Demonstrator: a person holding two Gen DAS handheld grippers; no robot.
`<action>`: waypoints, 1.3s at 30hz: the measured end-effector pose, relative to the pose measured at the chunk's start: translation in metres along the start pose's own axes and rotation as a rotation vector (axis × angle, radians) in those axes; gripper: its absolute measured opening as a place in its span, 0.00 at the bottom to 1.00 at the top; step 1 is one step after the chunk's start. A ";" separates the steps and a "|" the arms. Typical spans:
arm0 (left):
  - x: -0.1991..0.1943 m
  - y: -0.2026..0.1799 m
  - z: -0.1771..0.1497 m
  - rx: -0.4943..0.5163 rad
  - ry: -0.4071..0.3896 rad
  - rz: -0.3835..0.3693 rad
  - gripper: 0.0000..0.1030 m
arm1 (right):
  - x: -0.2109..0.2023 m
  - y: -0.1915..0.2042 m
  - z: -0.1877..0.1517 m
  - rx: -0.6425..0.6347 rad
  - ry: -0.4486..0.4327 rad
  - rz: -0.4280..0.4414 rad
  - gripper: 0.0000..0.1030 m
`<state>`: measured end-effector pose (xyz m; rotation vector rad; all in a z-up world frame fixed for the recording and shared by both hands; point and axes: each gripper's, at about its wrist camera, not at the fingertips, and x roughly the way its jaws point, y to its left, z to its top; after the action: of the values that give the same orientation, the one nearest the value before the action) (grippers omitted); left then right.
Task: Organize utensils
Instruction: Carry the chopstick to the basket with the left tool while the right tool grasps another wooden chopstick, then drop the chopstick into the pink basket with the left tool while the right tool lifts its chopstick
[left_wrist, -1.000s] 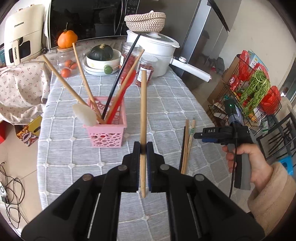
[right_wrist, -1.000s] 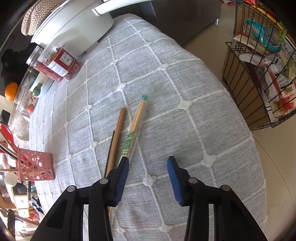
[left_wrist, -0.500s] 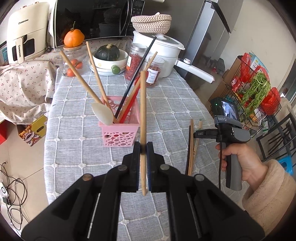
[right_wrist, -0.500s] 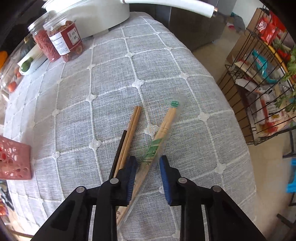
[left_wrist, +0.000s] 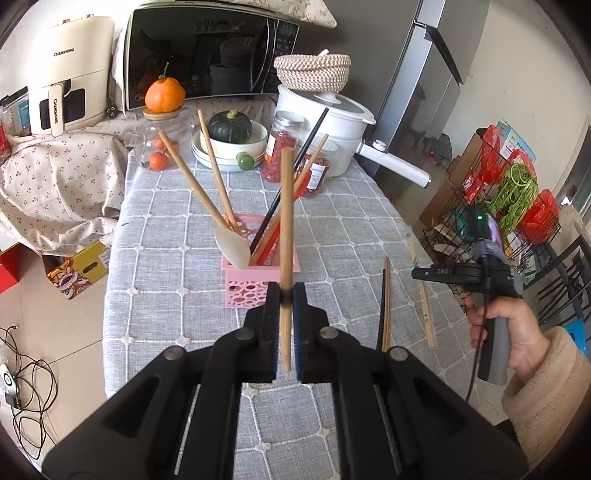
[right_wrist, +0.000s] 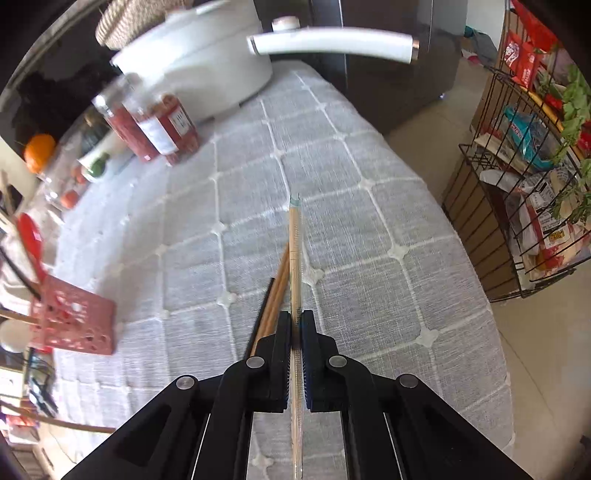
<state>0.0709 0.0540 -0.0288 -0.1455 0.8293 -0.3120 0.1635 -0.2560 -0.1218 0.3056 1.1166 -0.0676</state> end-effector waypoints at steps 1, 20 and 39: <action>-0.001 0.000 0.000 0.002 -0.003 -0.001 0.07 | -0.007 -0.001 -0.001 -0.004 -0.011 0.020 0.05; -0.049 -0.002 0.022 -0.074 -0.372 -0.008 0.07 | -0.101 0.020 -0.015 -0.118 -0.247 0.272 0.05; 0.021 -0.004 0.040 -0.050 -0.321 0.156 0.07 | -0.091 0.028 -0.021 -0.139 -0.213 0.285 0.05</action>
<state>0.1129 0.0434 -0.0153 -0.1710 0.5265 -0.1161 0.1113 -0.2323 -0.0432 0.3221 0.8535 0.2249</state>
